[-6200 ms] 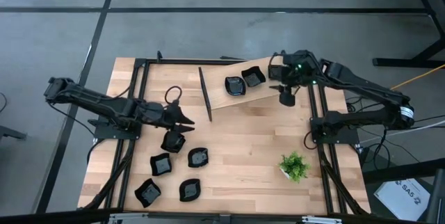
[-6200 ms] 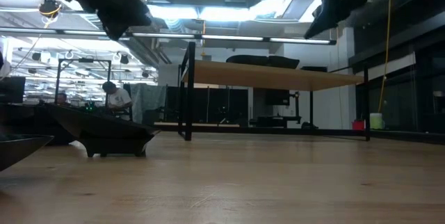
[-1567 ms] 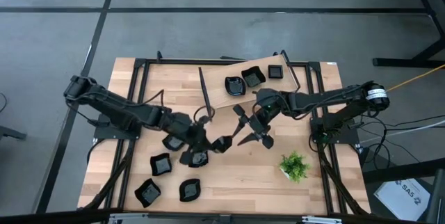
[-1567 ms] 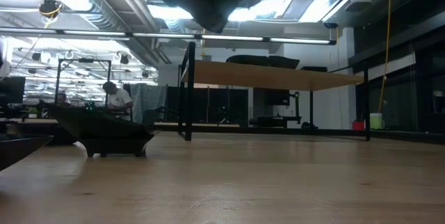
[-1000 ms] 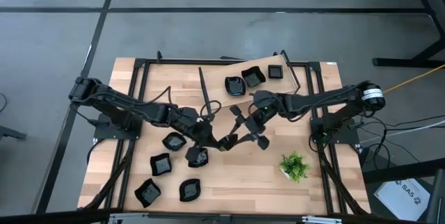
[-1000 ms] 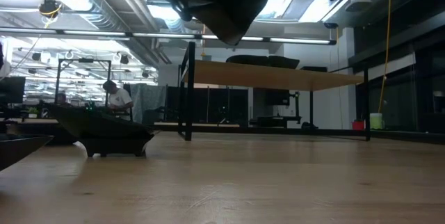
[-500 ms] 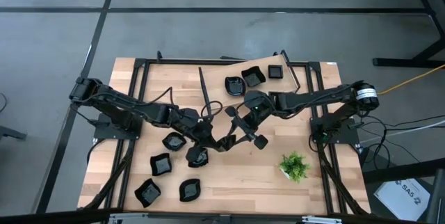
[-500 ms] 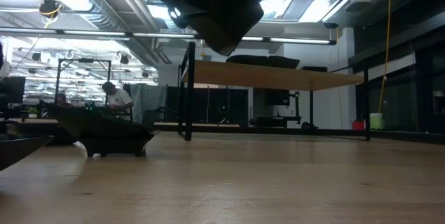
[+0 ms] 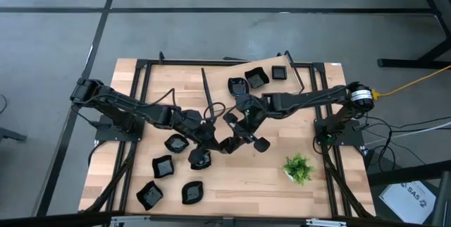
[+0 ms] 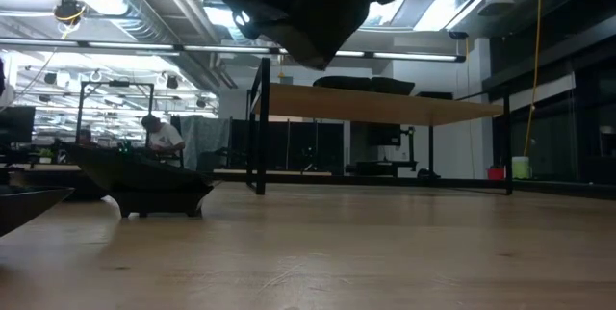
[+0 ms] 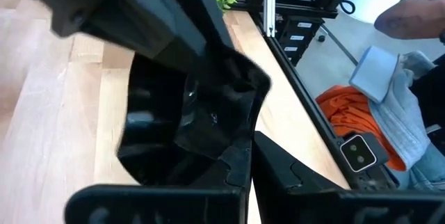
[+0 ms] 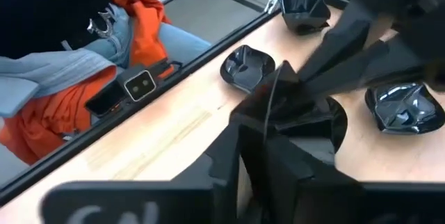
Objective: Pick & Place Mini shaped plates
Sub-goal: Stack the distorted square plate on top of the distorted square plate on the shelf
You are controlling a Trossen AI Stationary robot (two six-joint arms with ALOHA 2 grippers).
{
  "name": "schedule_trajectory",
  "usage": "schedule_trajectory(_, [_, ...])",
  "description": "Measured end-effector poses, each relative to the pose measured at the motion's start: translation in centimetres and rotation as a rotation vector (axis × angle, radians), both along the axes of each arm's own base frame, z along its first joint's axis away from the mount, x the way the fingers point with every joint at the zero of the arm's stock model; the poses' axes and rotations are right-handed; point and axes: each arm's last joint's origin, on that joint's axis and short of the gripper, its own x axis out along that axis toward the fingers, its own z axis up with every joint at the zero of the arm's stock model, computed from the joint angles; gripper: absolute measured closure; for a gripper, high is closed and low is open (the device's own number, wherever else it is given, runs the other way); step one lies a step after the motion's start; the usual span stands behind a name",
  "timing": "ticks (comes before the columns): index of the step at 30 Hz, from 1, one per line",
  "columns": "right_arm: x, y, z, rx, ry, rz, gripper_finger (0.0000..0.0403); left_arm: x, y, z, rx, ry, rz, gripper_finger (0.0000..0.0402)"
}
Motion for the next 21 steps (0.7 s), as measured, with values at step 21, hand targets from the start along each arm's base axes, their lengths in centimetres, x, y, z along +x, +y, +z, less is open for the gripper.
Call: schedule_trajectory(21, [-0.7,-0.2,0.5,-0.065,0.082,-0.068,0.0395,0.0,0.8,1.2,0.093,-0.126,-0.022,0.0303])
